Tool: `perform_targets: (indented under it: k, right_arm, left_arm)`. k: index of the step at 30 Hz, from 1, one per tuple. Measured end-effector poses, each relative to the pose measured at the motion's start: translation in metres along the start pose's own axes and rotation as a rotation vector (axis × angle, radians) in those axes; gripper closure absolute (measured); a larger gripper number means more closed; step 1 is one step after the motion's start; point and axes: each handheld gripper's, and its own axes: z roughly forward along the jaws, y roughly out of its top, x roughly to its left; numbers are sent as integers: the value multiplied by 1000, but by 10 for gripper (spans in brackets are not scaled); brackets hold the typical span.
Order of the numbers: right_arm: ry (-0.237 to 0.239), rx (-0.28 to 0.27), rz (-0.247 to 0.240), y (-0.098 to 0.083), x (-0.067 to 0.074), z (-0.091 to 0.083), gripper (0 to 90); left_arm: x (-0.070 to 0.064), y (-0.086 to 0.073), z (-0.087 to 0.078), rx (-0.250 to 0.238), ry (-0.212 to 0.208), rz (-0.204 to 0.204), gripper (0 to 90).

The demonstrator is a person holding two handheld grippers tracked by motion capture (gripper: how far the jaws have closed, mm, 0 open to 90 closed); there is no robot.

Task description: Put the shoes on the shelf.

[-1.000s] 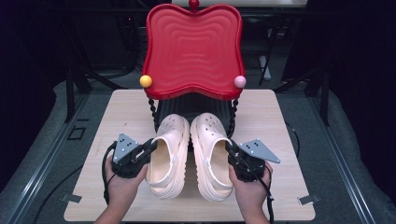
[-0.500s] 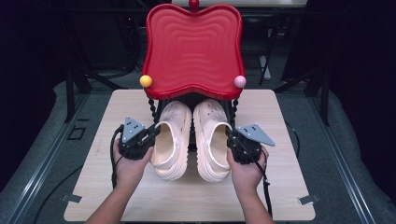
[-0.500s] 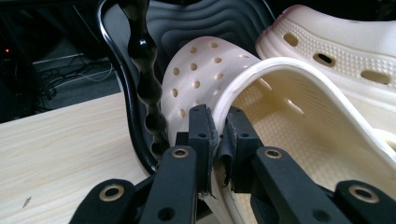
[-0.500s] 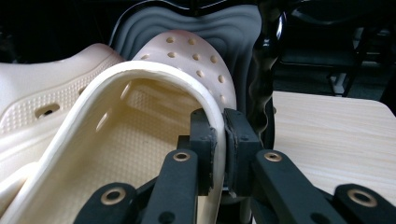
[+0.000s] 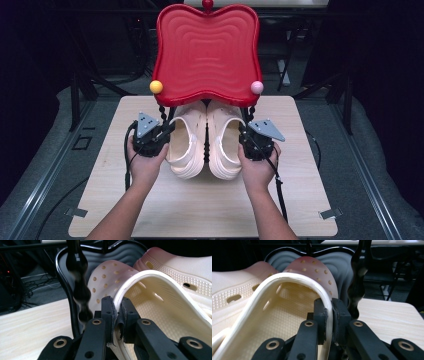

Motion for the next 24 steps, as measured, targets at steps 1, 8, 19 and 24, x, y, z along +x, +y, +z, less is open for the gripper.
perform_targets:
  k: [1,8,19,24]
  right_arm:
    - [-12,-2,-3,2,0,2,829]
    - [-38,31,-58,-2,3,11,816]
    - [-28,41,-103,-16,14,13,771]
    - [21,37,-95,-15,11,13,708]
  left_arm:
    - [0,1,2,-10,12,4,834]
    - [-6,-5,8,-1,-2,36,822]
    - [-16,-10,14,9,-8,59,788]
    - [-24,-8,17,30,-6,102,769]
